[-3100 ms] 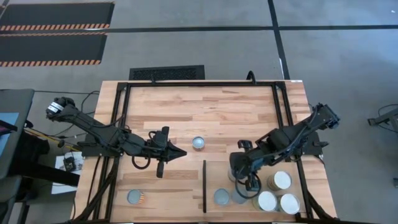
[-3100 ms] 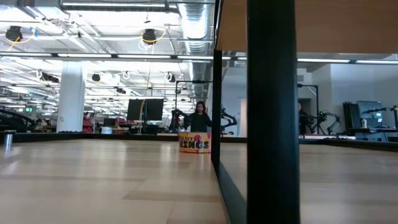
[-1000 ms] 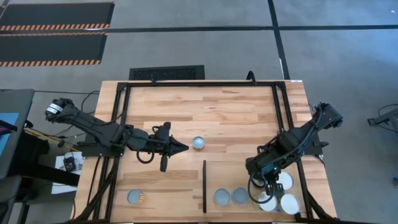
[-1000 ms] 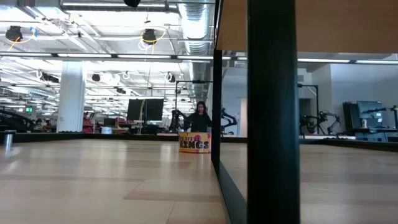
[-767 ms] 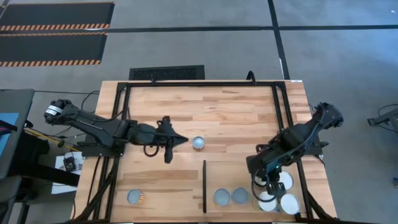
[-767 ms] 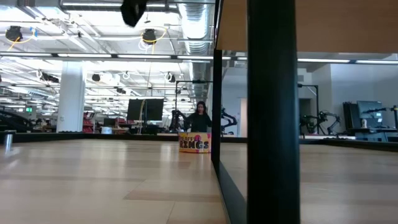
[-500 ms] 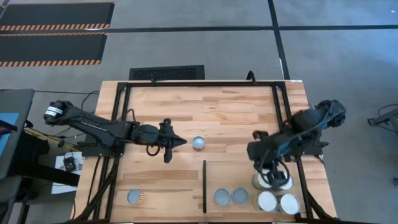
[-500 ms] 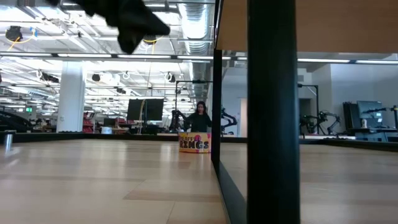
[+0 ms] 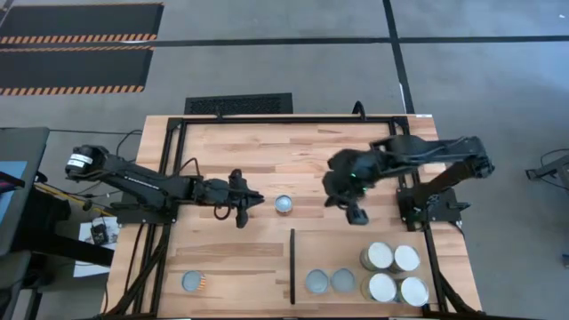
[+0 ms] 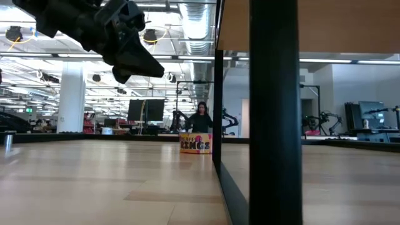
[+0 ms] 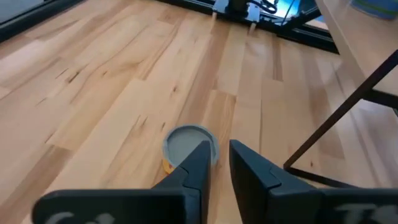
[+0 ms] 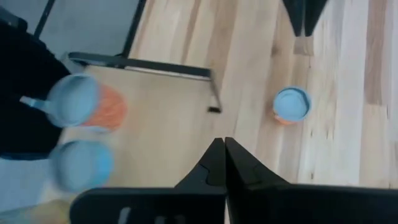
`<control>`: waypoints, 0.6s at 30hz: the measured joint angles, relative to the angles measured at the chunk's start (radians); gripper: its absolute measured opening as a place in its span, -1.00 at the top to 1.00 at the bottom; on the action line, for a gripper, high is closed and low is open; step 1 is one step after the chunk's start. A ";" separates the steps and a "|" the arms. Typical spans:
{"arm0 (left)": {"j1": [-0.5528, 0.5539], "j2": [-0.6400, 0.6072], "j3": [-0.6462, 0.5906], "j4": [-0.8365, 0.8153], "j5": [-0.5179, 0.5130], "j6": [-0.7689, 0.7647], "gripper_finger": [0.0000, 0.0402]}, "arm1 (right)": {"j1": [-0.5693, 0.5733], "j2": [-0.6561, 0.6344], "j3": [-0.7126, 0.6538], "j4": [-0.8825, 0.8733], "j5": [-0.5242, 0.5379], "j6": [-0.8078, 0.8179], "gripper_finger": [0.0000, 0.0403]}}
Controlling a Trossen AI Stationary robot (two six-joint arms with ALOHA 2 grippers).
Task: Pick and place cans onto a shelf
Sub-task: Put the canned pineapple rings on the shelf
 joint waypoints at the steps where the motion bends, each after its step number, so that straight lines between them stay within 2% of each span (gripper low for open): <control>1: -0.007 0.000 -0.002 0.001 -0.015 -0.010 0.77 | -0.024 -0.009 -0.051 0.047 -0.015 -0.019 0.96; 6: -0.043 0.000 -0.002 0.015 -0.073 -0.054 0.87 | -0.115 -0.020 -0.270 0.300 -0.057 -0.096 0.97; 10: -0.061 0.000 -0.003 0.021 -0.098 -0.141 0.98 | -0.150 0.052 -0.383 0.498 -0.059 -0.114 0.83; 14: -0.091 0.000 -0.003 0.026 -0.181 -0.155 0.98 | -0.161 0.172 -0.400 0.583 -0.057 -0.153 0.65; 18: -0.091 0.000 -0.003 0.006 -0.193 -0.185 0.99 | -0.161 0.272 -0.401 0.630 -0.055 -0.222 0.43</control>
